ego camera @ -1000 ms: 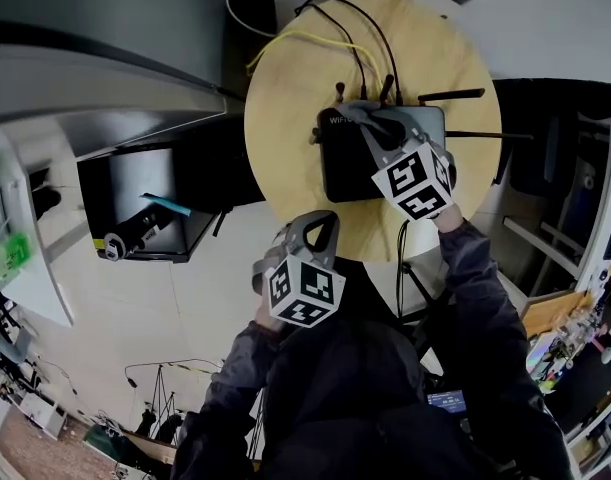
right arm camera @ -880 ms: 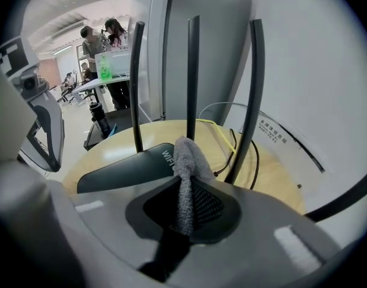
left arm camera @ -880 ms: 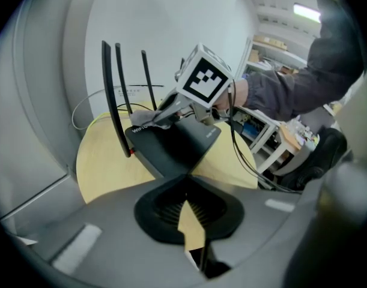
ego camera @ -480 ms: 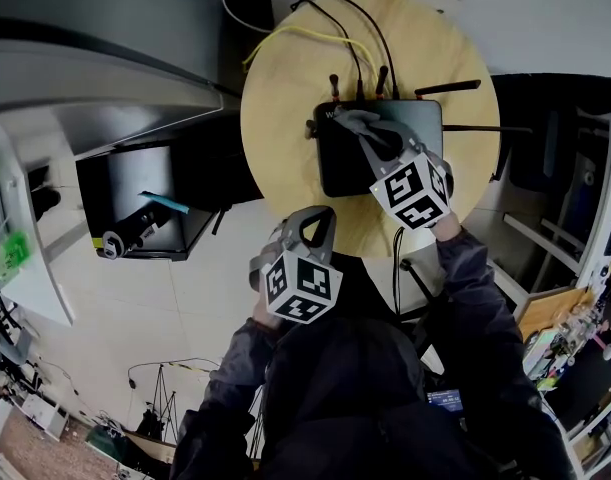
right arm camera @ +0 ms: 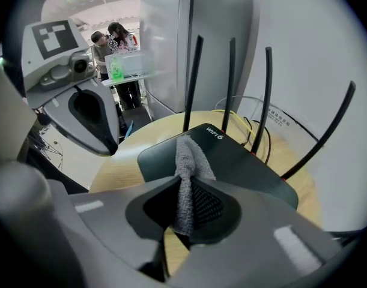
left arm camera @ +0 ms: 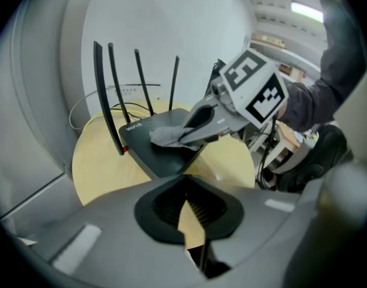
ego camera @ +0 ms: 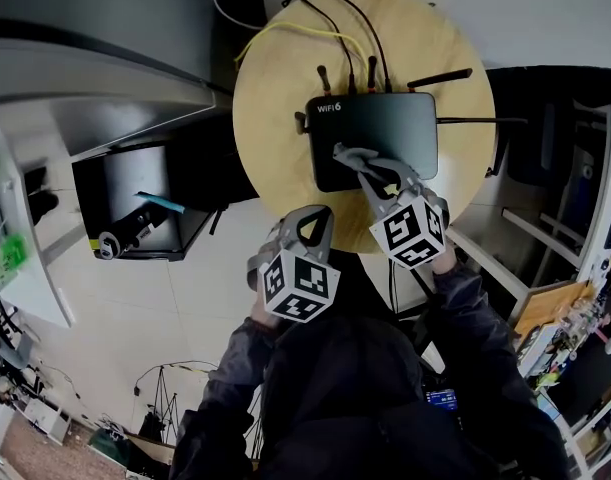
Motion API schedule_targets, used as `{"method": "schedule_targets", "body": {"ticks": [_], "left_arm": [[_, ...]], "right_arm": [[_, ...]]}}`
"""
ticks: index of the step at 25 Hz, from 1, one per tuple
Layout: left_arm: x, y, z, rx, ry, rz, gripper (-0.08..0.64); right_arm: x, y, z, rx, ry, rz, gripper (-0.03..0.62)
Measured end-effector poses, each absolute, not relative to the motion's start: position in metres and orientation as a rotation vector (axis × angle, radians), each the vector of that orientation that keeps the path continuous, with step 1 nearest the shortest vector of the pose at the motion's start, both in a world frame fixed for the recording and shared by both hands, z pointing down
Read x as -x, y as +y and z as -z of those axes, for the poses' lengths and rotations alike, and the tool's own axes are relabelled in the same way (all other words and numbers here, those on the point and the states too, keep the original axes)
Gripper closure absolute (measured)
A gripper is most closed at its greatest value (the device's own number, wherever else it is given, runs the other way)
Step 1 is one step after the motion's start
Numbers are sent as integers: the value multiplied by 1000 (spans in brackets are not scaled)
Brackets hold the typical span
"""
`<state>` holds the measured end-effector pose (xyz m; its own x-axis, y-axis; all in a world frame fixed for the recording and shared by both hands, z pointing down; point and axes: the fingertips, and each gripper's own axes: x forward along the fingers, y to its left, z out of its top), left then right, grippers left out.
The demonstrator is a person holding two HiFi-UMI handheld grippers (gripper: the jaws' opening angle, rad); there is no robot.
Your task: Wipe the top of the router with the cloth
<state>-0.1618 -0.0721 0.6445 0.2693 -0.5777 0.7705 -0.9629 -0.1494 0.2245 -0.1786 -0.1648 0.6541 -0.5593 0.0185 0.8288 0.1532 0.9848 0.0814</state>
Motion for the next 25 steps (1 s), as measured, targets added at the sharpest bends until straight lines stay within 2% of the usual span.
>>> {"method": "schedule_targets", "body": {"ticks": [10, 25], "left_arm": [[156, -70, -647, -1836, -1386, -693, 560], [160, -69, -646, -1816, -1402, -686, 560]], "right_arm": [[164, -156, -652, 132, -2165, 154, 558], [212, -276, -652, -23, -2183, 217, 558]]}}
